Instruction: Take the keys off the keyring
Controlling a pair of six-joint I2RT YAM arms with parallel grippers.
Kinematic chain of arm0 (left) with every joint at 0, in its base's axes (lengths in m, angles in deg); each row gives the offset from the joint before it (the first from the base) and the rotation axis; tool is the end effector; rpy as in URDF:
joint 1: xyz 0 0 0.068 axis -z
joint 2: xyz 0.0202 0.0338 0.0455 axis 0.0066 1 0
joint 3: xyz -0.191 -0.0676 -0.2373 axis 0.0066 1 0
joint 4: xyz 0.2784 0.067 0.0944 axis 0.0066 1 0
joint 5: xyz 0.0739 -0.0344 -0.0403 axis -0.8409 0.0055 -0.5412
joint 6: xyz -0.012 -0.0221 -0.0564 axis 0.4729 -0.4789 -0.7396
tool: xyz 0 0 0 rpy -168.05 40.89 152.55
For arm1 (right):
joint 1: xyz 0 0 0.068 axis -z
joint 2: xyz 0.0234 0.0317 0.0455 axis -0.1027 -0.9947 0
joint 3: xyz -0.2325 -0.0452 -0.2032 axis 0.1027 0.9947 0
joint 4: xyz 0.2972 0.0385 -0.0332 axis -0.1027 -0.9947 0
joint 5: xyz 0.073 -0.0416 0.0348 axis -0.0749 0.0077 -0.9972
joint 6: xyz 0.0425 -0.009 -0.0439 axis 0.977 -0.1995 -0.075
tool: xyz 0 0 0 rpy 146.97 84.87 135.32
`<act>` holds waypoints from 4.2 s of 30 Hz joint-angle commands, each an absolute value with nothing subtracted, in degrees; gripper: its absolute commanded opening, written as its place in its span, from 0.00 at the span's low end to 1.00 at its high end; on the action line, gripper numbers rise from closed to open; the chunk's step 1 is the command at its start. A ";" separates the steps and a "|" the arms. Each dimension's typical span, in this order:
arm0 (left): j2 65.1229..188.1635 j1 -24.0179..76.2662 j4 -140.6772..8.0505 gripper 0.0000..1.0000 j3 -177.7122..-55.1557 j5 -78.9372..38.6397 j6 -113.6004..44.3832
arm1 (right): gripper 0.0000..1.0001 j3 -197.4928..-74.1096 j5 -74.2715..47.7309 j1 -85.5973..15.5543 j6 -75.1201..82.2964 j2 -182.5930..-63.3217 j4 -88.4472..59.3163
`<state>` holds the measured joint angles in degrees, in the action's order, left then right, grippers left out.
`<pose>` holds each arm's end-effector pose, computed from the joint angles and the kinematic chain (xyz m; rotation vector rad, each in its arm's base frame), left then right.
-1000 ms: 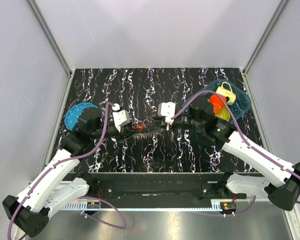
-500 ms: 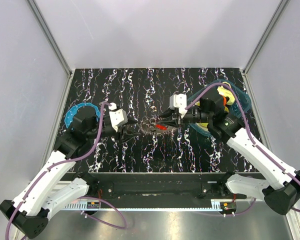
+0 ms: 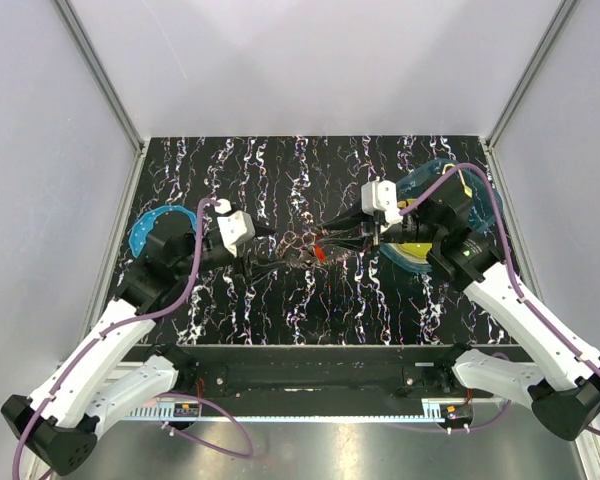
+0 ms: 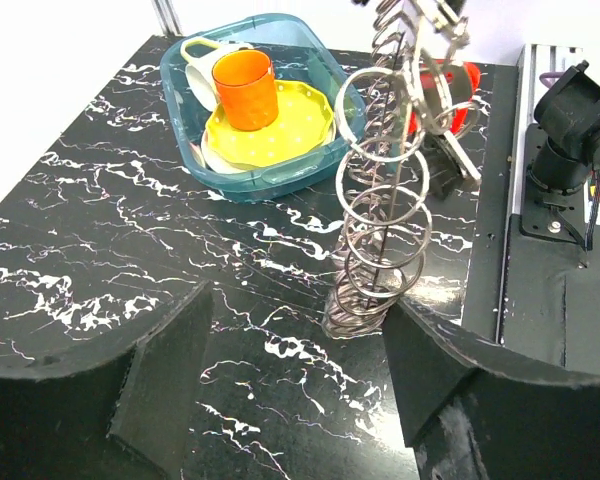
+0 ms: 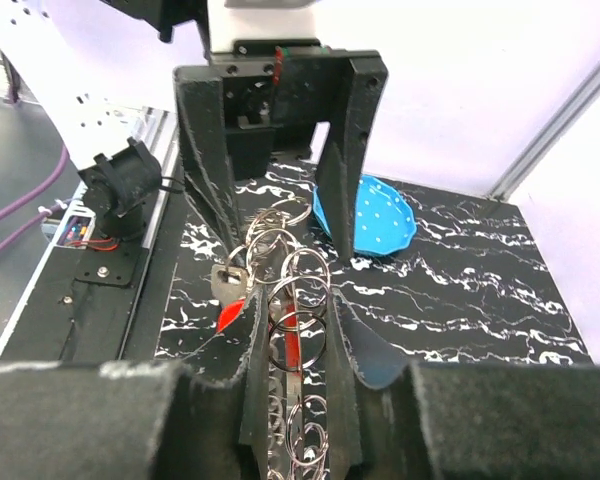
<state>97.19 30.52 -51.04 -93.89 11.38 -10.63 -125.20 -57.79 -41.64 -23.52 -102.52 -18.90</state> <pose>0.1560 -0.1281 0.3924 1.1067 1.3822 -0.8352 0.1857 0.1791 0.4596 -1.3367 0.9752 0.9203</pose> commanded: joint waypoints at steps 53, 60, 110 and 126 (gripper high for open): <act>97.99 30.39 -64.65 0.00 -90.14 7.89 -16.08 | 0.45 -107.98 -28.05 -49.22 6.27 -99.35 12.74; 97.82 30.39 -64.39 0.00 -90.06 8.94 -15.73 | 0.47 -108.77 -25.40 -50.01 5.30 -102.86 16.70; 97.56 30.39 -61.05 0.33 -88.38 1.12 -16.88 | 0.00 -129.69 -26.28 -51.07 -10.60 -100.76 -29.79; 100.44 30.39 -62.71 0.62 -91.81 20.61 -14.59 | 0.00 -129.86 -34.28 -50.81 -20.62 -103.40 -44.10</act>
